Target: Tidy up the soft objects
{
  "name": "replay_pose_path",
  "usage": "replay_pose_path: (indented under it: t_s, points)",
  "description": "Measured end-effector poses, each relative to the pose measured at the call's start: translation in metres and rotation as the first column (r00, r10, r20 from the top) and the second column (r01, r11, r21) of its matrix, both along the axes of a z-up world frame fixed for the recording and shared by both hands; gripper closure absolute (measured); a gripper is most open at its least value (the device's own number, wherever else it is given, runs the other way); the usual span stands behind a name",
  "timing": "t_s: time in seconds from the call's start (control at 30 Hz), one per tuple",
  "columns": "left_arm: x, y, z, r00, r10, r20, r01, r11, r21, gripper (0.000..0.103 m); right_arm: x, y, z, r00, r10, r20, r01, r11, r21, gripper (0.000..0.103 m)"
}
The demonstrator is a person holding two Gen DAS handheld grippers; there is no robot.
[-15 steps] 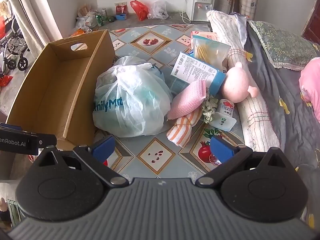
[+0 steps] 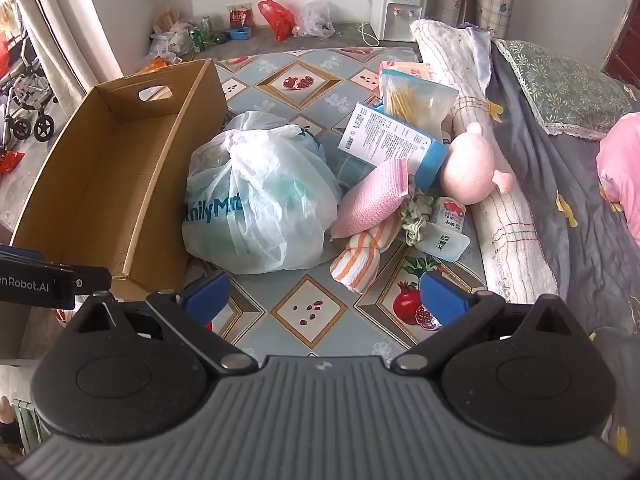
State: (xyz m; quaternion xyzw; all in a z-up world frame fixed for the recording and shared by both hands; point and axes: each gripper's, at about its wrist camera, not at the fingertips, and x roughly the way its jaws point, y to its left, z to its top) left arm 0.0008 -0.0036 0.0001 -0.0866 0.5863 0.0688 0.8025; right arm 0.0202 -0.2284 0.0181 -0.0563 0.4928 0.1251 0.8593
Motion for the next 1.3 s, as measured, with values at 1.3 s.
replay_pose_path:
  t_s: [1.3]
  points:
    - [0.01,0.013,-0.007,1.0,0.013,-0.017,-0.013,1.0,-0.013,0.003,0.013,0.017,-0.009,1.0,0.01,-0.02,-0.01,1.0,-0.023,0.001]
